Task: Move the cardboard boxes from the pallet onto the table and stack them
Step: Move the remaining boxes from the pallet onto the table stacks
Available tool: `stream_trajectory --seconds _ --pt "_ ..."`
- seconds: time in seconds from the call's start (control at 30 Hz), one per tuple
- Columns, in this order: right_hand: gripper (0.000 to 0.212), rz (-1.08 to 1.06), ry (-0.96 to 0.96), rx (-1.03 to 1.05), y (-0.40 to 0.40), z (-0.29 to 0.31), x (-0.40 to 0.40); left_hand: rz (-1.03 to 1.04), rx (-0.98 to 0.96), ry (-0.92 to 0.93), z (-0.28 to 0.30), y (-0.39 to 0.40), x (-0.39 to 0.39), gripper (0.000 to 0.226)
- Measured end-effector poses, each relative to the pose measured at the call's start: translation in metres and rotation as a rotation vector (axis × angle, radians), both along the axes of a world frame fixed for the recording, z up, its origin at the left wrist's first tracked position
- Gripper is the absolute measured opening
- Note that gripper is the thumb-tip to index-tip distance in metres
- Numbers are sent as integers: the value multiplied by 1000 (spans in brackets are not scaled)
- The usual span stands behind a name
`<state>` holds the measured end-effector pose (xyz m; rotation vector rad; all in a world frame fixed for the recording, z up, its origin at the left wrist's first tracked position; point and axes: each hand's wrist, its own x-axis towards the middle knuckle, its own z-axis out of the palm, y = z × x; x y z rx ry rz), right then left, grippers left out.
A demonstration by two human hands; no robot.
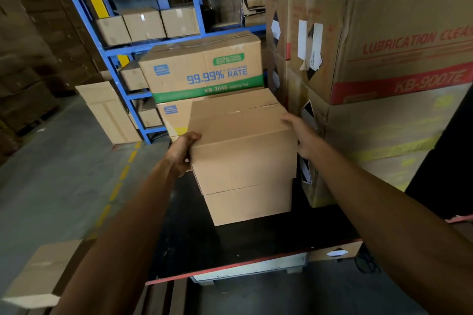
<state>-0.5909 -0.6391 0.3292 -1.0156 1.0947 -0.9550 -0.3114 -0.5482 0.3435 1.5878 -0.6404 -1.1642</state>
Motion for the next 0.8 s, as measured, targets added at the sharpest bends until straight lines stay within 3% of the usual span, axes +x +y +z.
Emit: stream_trajectory --seconds 0.27,0.33,0.5,0.8 --pt "98 -8 1 -167 9 -46 -2 14 -96 106 -24 3 -10 25" --pt "100 -12 4 -185 8 -45 1 30 -119 122 -23 1 -10 22" --pt "78 -32 4 -232 8 -43 8 34 -107 128 -23 0 -7 15" --pt "105 -68 7 -199 1 -55 11 22 -82 108 -26 5 -5 24"
